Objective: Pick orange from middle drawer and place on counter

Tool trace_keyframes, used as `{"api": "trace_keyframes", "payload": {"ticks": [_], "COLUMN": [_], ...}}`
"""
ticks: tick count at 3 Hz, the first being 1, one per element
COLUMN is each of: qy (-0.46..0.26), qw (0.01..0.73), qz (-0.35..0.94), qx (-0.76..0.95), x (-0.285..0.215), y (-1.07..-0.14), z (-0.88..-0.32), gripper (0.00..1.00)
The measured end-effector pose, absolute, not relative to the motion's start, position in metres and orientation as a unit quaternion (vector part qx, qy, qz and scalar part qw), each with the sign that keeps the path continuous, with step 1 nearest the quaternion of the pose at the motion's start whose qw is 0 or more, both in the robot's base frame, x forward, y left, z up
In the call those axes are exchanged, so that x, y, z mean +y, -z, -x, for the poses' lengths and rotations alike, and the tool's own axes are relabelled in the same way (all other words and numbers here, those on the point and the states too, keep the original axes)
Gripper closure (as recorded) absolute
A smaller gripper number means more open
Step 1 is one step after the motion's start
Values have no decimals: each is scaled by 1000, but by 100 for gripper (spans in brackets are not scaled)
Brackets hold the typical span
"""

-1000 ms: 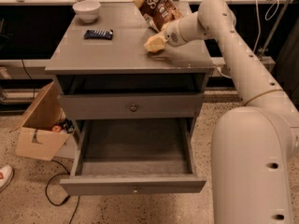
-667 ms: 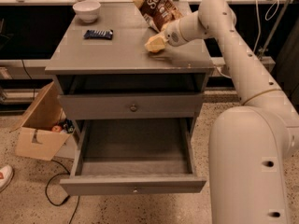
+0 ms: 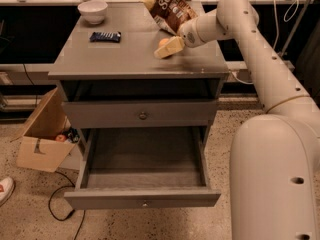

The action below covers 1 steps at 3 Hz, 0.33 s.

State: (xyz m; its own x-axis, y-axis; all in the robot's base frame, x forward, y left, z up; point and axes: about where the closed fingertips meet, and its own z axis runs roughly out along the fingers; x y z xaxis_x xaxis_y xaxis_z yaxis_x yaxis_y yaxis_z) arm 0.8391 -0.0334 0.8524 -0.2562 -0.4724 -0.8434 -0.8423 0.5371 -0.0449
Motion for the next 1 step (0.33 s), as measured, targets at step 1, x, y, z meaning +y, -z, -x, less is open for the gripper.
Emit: {"api": "trace_keyframes", "payload": {"ticks": [1], "qy": [-175], "qw": [462], "qz": [420], "qx": [761], "x": [-57], "y": [-885], "z": [-830], "gripper": [0]}}
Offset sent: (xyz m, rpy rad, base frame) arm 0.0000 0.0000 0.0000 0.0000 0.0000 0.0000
